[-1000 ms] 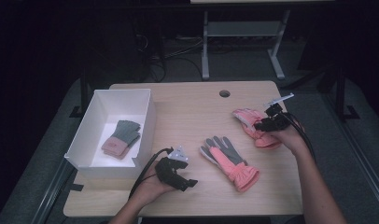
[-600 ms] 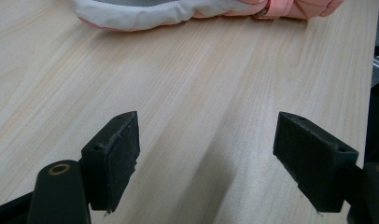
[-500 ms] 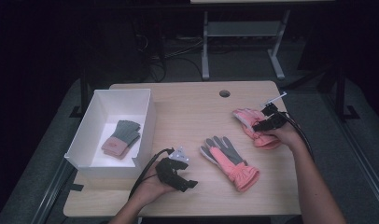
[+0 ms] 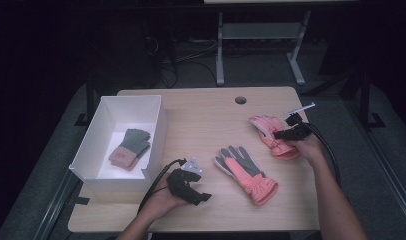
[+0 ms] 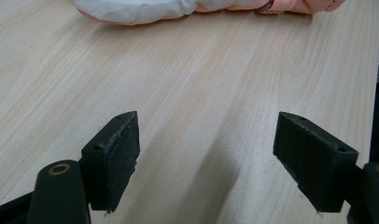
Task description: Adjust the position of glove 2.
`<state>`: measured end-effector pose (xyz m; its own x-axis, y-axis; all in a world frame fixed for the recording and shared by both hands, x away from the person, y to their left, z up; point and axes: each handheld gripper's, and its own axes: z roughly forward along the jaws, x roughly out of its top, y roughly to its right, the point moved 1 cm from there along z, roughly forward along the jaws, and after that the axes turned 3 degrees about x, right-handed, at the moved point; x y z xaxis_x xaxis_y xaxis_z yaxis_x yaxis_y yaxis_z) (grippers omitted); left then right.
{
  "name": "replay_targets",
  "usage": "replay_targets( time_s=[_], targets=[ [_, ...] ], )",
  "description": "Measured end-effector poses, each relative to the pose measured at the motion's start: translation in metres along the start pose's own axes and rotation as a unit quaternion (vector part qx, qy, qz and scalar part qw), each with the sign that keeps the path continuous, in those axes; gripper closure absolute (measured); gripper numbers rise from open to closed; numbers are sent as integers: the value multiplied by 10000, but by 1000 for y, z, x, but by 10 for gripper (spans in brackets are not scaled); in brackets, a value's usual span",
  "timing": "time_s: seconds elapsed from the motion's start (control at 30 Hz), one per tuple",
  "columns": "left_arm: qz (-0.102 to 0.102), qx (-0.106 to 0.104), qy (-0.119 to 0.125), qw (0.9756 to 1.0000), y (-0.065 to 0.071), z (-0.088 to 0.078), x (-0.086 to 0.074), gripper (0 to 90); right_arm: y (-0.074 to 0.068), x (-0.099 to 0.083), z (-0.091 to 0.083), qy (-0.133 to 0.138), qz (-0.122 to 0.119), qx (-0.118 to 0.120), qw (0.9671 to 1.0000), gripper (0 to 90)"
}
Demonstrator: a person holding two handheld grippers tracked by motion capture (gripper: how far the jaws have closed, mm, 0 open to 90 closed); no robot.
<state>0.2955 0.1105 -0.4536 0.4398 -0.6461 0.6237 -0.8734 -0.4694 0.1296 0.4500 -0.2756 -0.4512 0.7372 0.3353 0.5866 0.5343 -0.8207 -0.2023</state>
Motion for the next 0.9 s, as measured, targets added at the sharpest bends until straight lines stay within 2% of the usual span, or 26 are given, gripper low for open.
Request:
replay_targets(
  time_s=[0.03,0.17,0.43,0.47,0.63,0.9],
  targets=[
    [15,-11,4,10000,-1,0,0,223,0,-1,-3,94,4,8,10000,878],
    [-11,0,42,10000,-2,0,-1,222,-1,-1,-8,191,71,25,9998,884],
    [-18,-1,57,10000,-3,-1,-1,222,-7,1,-23,332,52,1,9994,885],
    [-20,-1,67,10000,-3,-1,-1,222,-11,4,-31,397,47,14,9992,885],
    [-19,13,83,10000,-4,-2,-1,222,-18,5,-48,534,58,-5,9986,885],
    [8,41,84,10000,-4,-3,0,223,-35,1,-70,661,64,178,9976,884]
  ],
)
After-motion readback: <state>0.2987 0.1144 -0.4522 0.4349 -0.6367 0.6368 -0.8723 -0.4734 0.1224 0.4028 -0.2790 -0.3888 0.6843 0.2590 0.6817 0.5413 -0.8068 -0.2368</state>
